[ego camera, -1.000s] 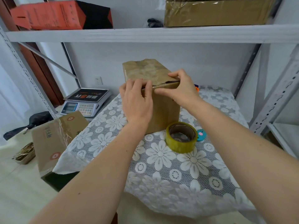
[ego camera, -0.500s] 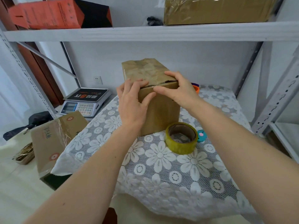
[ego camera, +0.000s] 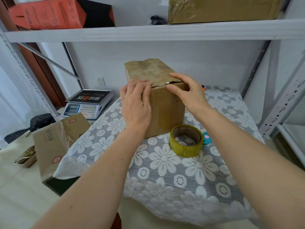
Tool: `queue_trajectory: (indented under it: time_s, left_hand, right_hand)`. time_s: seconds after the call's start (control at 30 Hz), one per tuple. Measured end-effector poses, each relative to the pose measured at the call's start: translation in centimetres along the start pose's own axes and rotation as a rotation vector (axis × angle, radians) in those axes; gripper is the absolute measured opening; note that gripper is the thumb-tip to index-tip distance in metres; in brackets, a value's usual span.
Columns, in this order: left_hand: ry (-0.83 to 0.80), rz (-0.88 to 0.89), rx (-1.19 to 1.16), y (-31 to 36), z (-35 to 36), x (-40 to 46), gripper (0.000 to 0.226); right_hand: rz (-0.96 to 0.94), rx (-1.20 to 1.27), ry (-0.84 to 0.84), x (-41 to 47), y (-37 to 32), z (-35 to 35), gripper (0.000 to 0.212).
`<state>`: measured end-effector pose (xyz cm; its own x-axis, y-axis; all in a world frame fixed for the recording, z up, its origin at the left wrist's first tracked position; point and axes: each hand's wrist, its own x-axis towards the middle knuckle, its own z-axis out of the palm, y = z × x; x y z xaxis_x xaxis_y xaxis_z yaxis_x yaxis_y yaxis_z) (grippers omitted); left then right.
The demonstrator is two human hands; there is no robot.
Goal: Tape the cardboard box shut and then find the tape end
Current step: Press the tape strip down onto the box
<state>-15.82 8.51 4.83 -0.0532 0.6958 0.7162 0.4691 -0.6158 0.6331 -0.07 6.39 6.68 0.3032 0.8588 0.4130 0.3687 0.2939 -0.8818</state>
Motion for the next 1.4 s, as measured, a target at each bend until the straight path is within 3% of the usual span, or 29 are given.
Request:
queue_trajectory:
  time_s: [0.3, 0.6, 0.9, 1.0, 1.4]
  left_hand:
    - [-0.017, -0.066, 0.079, 0.7, 0.5, 0.1, 0.043]
    - [-0.084, -0.023, 0.039, 0.0, -0.4, -0.2, 0.033]
    - [-0.046, -0.003, 0.002, -0.1, -0.3, -0.2, 0.024]
    - [-0.052, -0.015, 0.054, 0.1, -0.2, -0.2, 0.032]
    - [-0.062, 0.015, 0.035, 0.1, -0.3, -0.3, 0.026]
  right_hand:
    - [-0.018, -0.072, -0.090, -0.2, 0.4, -0.8, 0.067]
    - [-0.022, -0.055, 0.045, -0.5, -0.3, 0.6, 0.062]
    - [0.008, -0.106, -0.025, -0.5, -0.6, -0.1, 0.074]
    - [0.006, -0.172, 0.025, -0.7, -0.7, 0.8, 0.082]
    - [0.107, 0.043, -0.008, -1.1, -1.6, -1.4, 0.057]
